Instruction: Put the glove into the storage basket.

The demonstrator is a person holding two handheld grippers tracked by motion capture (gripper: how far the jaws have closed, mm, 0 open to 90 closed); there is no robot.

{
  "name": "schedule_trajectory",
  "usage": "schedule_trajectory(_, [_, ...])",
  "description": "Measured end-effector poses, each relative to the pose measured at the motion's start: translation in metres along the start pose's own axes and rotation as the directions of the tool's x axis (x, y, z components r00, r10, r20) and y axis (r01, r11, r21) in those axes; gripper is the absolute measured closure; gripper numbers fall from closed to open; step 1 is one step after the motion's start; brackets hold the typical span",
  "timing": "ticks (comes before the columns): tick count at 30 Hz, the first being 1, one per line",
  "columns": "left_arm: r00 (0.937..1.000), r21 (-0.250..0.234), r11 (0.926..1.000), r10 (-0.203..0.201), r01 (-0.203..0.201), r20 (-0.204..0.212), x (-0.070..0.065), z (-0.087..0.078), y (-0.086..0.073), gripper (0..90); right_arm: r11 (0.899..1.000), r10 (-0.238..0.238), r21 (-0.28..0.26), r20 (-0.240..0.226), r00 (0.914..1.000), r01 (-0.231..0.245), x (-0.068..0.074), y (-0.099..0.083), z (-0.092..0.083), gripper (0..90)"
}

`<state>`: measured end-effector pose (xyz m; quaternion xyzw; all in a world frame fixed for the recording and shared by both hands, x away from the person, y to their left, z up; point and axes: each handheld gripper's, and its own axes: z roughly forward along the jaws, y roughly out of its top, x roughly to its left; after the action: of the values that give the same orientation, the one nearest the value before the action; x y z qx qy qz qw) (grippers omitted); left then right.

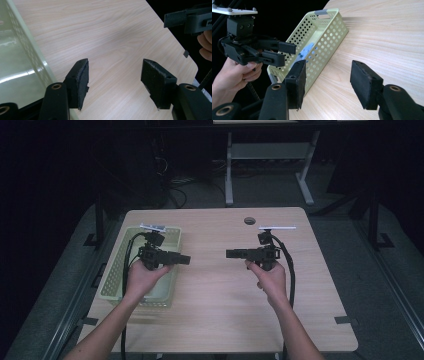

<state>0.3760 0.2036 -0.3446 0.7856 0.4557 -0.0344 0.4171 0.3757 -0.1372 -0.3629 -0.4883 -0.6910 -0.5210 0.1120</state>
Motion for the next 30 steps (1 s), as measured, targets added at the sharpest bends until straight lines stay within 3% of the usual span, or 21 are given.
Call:
schedule_trajectory(13, [0.9989, 0.008, 0.9994, 0.033, -0.034, 0.034, -0.015, 0.01, -0.001, 35.1, 1.0, 0.017, -0.009, 0.003, 0.9998, -0.017, -0.009, -0.004, -0.01, 45.6])
schedule_trajectory(30, [0.9973, 0.023, 0.9985, 0.048, -0.049, 0.055, -0.029, 0.028, -0.003, 33.8, 0.998, 0.052, -0.024, 0.039, 0.9979, -0.051, -0.032, -0.014, -0.035, 42.3])
